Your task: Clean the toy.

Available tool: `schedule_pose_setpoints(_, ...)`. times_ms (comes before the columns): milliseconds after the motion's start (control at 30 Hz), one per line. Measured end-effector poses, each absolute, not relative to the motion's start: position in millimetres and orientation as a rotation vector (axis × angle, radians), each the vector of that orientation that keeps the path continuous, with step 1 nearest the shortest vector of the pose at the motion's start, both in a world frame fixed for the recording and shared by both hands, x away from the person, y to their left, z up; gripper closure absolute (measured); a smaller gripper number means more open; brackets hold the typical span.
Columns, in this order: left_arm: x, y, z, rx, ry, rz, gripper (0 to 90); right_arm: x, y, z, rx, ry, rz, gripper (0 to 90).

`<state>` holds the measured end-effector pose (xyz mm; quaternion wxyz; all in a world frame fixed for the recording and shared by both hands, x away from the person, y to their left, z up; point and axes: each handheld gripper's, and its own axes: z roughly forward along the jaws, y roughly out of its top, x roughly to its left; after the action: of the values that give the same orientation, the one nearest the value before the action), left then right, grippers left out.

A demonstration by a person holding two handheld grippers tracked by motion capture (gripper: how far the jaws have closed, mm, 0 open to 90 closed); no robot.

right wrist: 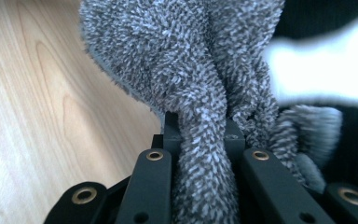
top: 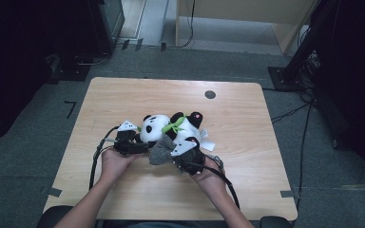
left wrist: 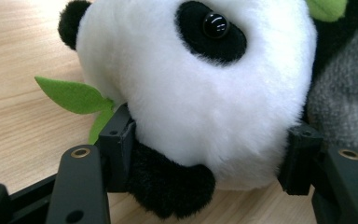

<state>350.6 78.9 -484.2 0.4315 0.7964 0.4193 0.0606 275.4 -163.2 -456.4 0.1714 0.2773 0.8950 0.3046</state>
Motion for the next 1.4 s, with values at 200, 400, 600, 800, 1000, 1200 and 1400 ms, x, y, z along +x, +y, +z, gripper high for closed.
schedule_pose_setpoints(200, 350, 78, -485, 2.005, 1.031, 0.177, 36.8, 283, -188, -456, 0.955, 2.576, 0.958, 80.0)
schedule_pose_setpoints(400, 350, 77, -485, 2.015, 1.026, 0.189, 38.0, 289, -211, -452, 1.062, 2.572, 1.011, 79.7)
schedule_pose_setpoints(600, 349, 77, -485, 2.016, 1.025, 0.19, 39.4, 292, -233, -445, 1.132, 2.523, 1.033, 79.6)
schedule_pose_setpoints(800, 349, 77, -485, 2.015, 1.024, 0.191, 40.2, 294, -247, -441, 1.161, 2.494, 1.032, 79.6)
schedule_pose_setpoints(1000, 349, 77, -485, 2.014, 1.023, 0.191, 40.4, 295, -268, -435, 1.232, 2.424, 1.026, 79.5)
schedule_pose_setpoints(1200, 348, 79, -486, 2.01, 1.02, 0.191, 40.4, 300, -294, -432, 1.351, 2.32, 1.052, 79.7)
schedule_pose_setpoints(1400, 347, 79, -485, 2.018, 1.005, 0.201, 39.9, 311, -309, -424, 1.441, 2.221, 1.123, 79.6)
